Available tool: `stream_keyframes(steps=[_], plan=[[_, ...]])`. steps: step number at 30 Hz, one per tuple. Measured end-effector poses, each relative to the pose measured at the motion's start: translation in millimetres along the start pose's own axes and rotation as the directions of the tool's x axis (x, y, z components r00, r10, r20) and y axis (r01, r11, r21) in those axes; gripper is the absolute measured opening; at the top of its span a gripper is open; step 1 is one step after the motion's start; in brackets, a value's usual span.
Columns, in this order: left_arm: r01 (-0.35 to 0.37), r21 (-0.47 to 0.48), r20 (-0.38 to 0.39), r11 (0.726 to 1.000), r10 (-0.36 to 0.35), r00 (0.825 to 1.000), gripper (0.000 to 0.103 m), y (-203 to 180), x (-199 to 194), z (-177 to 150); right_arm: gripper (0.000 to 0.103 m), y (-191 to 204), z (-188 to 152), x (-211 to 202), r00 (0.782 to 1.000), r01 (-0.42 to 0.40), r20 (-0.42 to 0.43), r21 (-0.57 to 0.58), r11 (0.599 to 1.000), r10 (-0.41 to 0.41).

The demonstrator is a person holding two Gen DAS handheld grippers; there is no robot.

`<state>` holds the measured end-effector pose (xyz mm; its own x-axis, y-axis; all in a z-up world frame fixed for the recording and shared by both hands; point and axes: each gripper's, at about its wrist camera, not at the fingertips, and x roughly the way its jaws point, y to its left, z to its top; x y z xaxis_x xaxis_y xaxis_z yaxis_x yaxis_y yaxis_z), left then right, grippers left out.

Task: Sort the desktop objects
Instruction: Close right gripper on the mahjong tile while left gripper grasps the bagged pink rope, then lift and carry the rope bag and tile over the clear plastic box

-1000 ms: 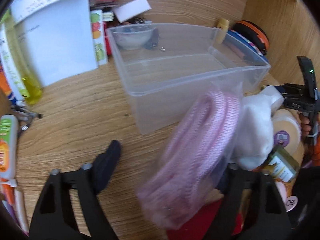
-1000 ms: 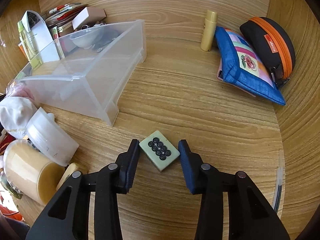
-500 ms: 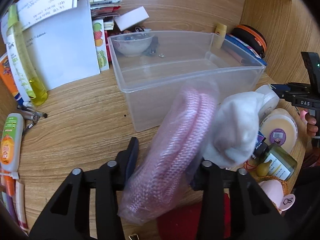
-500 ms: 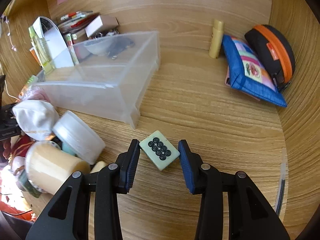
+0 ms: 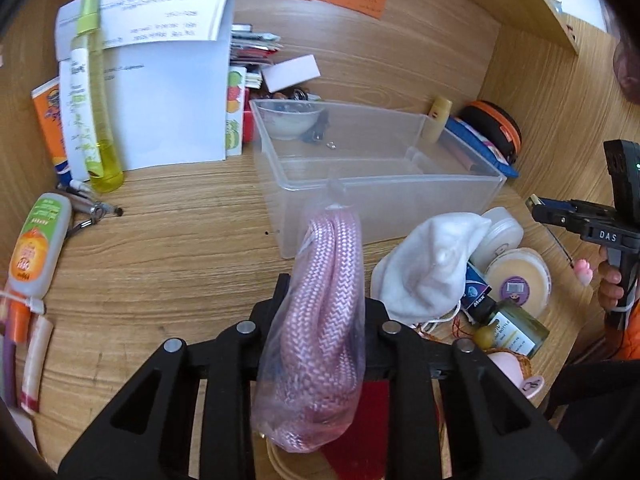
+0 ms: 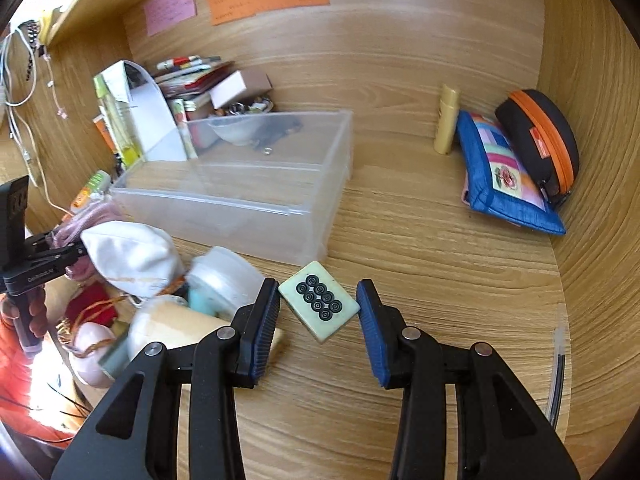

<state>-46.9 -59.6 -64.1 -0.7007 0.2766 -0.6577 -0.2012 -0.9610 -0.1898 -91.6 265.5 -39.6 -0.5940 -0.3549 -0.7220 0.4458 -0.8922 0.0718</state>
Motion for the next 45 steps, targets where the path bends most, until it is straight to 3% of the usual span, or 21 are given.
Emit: stream_keyframes(steps=[15, 21, 23, 27, 31, 38, 40, 44, 45], plan=[[0.027, -0.008, 0.080, 1.000, -0.026, 0.996, 0.020, -13, -38, 8, 0.037, 30, 9, -13, 0.995, -0.074, 0.069, -0.039, 0.996, 0.077], [0.011, 0.007, 0.012, 1.000, -0.011, 1.000, 0.018, -13, -24, 3, 0.037, 34, 9, -14, 0.993, -0.092, 0.075, -0.053, 0.994, 0.096], [0.007, 0.006, 0.004, 1.000, -0.007, 1.000, 0.025, -13, -21, 3, 0.037, 35, 8, -13, 0.992, -0.094, 0.073, -0.057, 0.994, 0.098], [-0.003, 0.032, -0.028, 0.999, 0.004, 1.000, 0.054, -17, -12, 5, 0.037, 34, 7, -9, 0.993, -0.094, 0.066, -0.058, 0.994, 0.098], [0.035, 0.055, -0.105, 0.998, -0.029, 0.994, 0.068, -23, 8, 7, 0.037, 34, 13, -3, 0.993, -0.094, 0.059, -0.060, 0.994, 0.098], [0.048, 0.079, -0.203, 0.996, -0.031, 0.979, 0.079, -24, 28, 8, 0.037, 33, 23, 2, 0.992, -0.110, 0.060, -0.062, 0.992, 0.113], [0.025, 0.085, -0.226, 0.996, -0.005, 0.974, 0.085, -18, 31, 7, 0.037, 35, 24, 4, 0.992, -0.111, 0.058, -0.065, 0.992, 0.115], [-0.032, 0.093, -0.293, 0.995, 0.058, 0.954, 0.084, -4, 40, -5, 0.037, 39, 26, 10, 0.990, -0.124, 0.050, -0.079, 0.989, 0.129], [-0.056, 0.117, -0.270, 0.992, 0.086, 0.959, 0.085, -4, 39, -6, 0.037, 40, 27, 11, 0.990, -0.126, 0.047, -0.083, 0.988, 0.131]])
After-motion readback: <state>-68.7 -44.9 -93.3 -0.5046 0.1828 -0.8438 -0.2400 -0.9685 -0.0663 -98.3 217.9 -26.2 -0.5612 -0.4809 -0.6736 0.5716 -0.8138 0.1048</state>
